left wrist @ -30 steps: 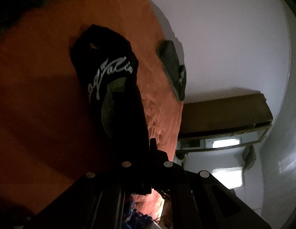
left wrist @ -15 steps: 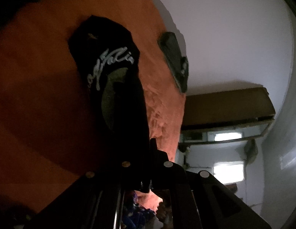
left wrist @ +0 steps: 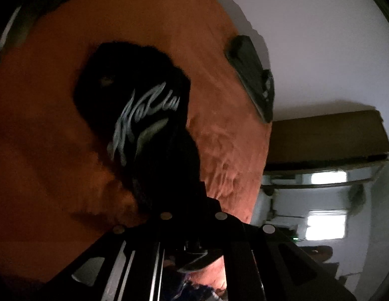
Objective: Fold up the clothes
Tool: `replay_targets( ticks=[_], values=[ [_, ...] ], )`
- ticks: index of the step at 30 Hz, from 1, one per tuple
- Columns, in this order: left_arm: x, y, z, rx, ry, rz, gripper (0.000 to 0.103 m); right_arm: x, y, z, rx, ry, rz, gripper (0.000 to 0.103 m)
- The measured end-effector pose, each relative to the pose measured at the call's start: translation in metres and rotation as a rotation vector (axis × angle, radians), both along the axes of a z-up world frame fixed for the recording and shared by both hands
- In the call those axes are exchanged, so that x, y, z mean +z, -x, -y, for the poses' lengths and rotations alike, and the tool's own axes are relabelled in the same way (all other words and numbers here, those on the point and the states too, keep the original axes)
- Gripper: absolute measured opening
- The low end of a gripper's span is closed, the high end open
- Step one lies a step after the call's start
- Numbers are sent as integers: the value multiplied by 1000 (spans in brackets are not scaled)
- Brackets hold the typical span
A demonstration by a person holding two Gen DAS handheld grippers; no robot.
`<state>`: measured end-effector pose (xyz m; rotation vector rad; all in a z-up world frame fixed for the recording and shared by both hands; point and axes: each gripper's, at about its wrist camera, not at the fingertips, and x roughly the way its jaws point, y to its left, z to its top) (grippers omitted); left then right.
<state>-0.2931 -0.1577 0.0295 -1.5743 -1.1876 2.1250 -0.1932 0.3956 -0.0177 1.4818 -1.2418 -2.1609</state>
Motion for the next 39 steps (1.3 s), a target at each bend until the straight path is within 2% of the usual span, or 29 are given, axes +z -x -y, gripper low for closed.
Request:
replay_targets(
  ticks=[2,5,9,14,16,19,21,23,25,27,30,34,37,39],
  values=[
    [33,38,-2,22,67,-18,5,35,39,-4,-17,5,-26,4],
    [86,83,-6,40,125,-72,5,90,93,-10,-60,48,-113,4],
    [176,135,-13,15,133,-197,5,181,149,-21,-128,34,-218,4],
    [275,144,8,67,93,-388,5,314,204,-28,-193,-33,-339,4],
    [314,148,16,87,77,-464,4,372,210,-26,-200,-46,-434,4],
    [373,154,28,119,53,-578,5,447,191,-17,-182,-65,-615,4],
    [412,157,37,139,36,-654,5,472,167,-16,-170,-64,-699,4],
    [423,141,44,139,20,-727,5,484,143,-19,-164,-59,-751,4],
    [410,120,49,127,4,-756,4,475,117,-23,-158,-60,-759,4],
    [382,98,53,115,-16,-736,5,455,93,-27,-148,-75,-736,4],
    [316,60,54,95,-39,-660,4,392,61,-28,-116,-109,-637,4],
    [210,-1,47,67,-69,-556,4,258,13,-28,-74,-108,-464,4],
    [127,-54,38,61,-90,-449,5,148,-35,-35,-75,-48,-305,4],
    [81,-83,32,50,-91,-382,5,95,-57,-40,-81,-30,-222,4]
  ],
)
